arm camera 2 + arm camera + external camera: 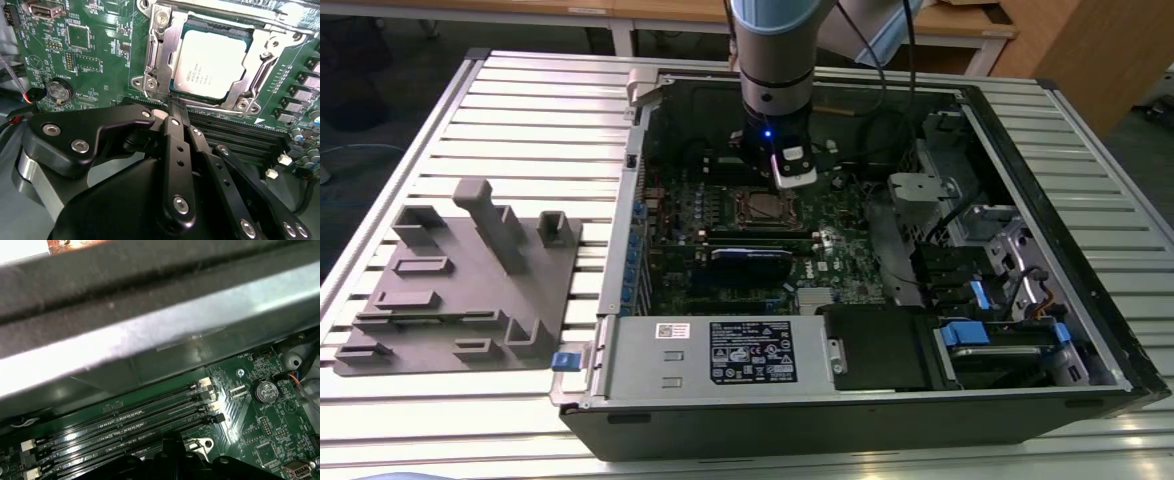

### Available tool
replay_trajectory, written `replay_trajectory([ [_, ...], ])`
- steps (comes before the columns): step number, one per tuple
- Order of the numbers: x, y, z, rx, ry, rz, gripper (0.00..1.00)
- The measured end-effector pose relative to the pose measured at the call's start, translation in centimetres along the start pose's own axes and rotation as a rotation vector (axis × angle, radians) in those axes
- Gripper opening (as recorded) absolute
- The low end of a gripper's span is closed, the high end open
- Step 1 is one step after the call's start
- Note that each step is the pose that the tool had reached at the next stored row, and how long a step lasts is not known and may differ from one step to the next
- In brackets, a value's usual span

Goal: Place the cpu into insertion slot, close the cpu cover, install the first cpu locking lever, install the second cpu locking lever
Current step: 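Install the first cpu locking lever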

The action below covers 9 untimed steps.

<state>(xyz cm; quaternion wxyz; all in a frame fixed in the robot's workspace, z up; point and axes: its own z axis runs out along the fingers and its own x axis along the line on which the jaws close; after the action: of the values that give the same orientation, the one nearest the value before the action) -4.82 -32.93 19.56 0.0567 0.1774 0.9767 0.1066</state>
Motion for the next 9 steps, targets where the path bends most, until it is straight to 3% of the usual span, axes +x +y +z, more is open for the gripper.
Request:
replay_trajectory([
  [9,-0.05,-0.12,-0.06,0.0,0.0,0.0,0.11],
])
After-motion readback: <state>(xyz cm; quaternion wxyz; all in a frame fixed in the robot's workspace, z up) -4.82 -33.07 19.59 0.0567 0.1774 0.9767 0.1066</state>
